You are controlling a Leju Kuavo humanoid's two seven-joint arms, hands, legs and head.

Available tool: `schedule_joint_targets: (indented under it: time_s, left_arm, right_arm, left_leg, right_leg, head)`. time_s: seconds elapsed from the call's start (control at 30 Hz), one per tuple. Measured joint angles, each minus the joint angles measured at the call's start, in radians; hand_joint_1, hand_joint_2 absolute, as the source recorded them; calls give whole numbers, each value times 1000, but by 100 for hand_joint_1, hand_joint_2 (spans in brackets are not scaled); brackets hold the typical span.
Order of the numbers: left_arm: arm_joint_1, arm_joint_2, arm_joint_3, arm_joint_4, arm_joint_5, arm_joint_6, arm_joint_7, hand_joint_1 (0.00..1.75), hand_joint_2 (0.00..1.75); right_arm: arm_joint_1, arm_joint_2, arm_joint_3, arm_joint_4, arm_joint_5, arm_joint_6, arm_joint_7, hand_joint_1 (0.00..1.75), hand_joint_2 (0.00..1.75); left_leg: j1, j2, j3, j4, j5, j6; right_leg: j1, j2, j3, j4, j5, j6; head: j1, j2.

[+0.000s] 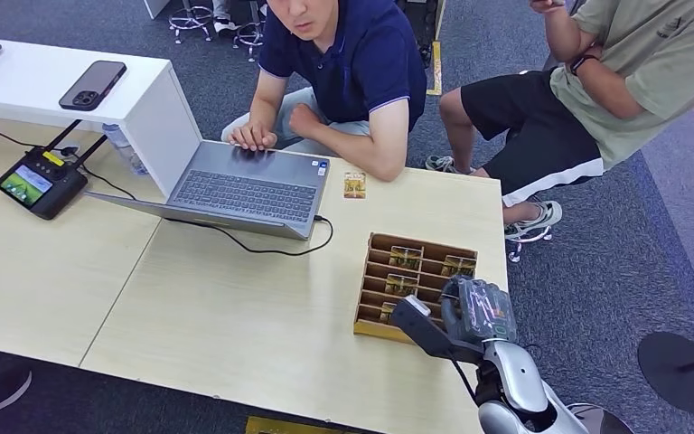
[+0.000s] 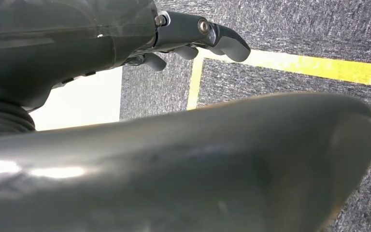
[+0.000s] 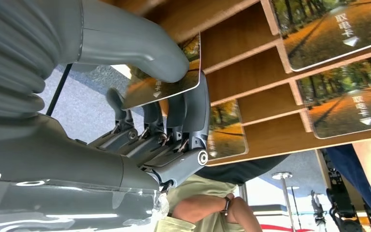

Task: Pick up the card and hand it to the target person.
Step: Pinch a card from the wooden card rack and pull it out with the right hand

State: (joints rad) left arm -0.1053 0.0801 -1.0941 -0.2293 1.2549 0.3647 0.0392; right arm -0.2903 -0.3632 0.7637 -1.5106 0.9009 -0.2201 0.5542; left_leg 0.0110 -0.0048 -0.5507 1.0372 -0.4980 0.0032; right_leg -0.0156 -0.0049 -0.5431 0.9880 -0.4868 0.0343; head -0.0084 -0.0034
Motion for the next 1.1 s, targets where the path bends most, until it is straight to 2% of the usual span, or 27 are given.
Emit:
schedule_joint_targets:
  time_s: [0.23, 0.3, 0.37, 0.43, 0.6, 0.77, 0.93, 1.1]
  left_arm:
    - [0, 0, 0, 0, 0, 2, 3, 0, 0]
    - [0, 0, 0, 0, 0, 5, 3, 0, 0]
    - [0, 0, 0, 0, 1, 9, 3, 0, 87]
    - [0, 0, 0, 0, 2, 14, 0, 0, 175]
    - [0, 0, 0, 0, -4, 28, -13, 0, 175]
    - [0, 0, 0, 0, -3, 39, -12, 0, 175]
    - [-1, 0, -1, 0, -29, 30, -13, 0, 175]
    - [-3, 0, -3, 0, -56, 13, -18, 0, 175]
  right_arm:
    - [0, 0, 0, 0, 0, 1, 1, 140, 175]
    - [0, 0, 0, 0, 0, 2, 1, 159, 175]
    - [0, 0, -1, 0, 0, 3, 1, 175, 175]
    - [-1, 0, -1, 0, 0, 5, 1, 175, 175]
    - [-2, 0, -3, 0, -6, 5, -5, 175, 175]
    - [-31, 11, -1, 0, -101, -62, -89, 175, 175]
    - [-136, 53, 12, 2, -168, -111, -160, 175, 175]
    - [-291, 129, 36, 35, -257, -129, -244, 175, 175]
  left_leg:
    - [0, 0, 0, 0, 0, 0]
    - [0, 0, 0, 0, 0, 0]
    - [0, 0, 0, 0, 0, 0]
    - [0, 0, 0, 0, 0, 0]
    - [0, 0, 0, 0, 0, 0]
    - [0, 0, 0, 0, 0, 0]
    - [0, 0, 0, 0, 1, -1]
    - [0, 0, -1, 0, 2, -2]
  right_leg:
    - [0, 0, 0, 0, 0, 0]
    - [0, 0, 0, 0, 0, 0]
    - [0, 0, 0, 0, 0, 0]
    - [0, 0, 0, 0, 0, 0]
    - [0, 0, 0, 0, 0, 0]
    - [0, 0, 0, 0, 0, 0]
    - [0, 1, 0, 1, 1, 0]
    - [0, 0, 0, 2, 1, 0]
  head:
    - [0, 0]
    - [0, 0]
    - [0, 0]
    - [0, 0]
    - [0, 0]
    - [0, 0]
    - [0, 0]
    - [0, 0]
